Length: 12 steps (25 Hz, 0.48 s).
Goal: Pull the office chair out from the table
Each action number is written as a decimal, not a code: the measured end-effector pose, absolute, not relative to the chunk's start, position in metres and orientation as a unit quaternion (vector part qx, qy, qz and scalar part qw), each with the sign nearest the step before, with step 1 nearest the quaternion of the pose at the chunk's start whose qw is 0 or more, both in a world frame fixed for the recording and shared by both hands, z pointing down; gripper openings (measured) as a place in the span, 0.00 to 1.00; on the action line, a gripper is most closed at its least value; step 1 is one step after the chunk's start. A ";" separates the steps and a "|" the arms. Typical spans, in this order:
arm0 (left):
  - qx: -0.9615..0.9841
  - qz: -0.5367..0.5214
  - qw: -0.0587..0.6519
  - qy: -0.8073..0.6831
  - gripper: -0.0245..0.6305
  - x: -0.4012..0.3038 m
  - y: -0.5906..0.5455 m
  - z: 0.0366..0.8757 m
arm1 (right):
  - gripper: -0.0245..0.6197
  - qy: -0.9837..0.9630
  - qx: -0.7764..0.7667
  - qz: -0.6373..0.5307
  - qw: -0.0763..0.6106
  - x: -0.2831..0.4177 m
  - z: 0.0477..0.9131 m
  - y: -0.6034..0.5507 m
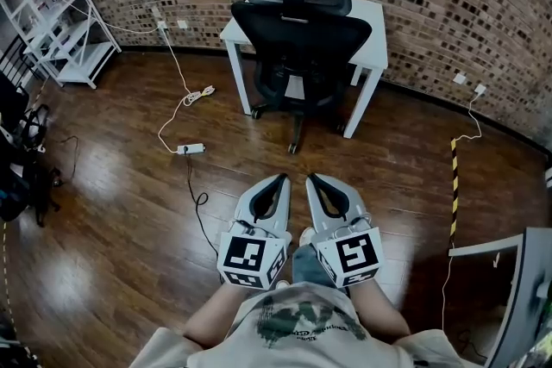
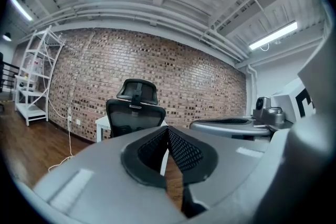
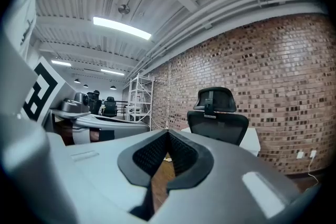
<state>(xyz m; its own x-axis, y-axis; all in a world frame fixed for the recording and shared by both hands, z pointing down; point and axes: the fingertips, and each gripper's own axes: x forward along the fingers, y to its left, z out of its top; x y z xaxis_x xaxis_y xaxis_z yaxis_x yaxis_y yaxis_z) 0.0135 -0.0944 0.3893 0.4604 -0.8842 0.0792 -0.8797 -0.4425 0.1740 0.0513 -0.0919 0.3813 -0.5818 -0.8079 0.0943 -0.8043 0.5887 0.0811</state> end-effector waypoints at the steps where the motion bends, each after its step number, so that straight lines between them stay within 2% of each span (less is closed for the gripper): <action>1: 0.848 -0.011 0.094 -0.522 0.05 0.013 -0.106 0.389 | 0.04 -0.891 0.451 -0.017 0.057 0.051 0.380 -0.104; 12: 0.842 -0.004 0.086 -0.532 0.05 0.035 -0.228 0.378 | 0.04 -0.898 0.438 -0.019 0.040 0.073 0.365 -0.222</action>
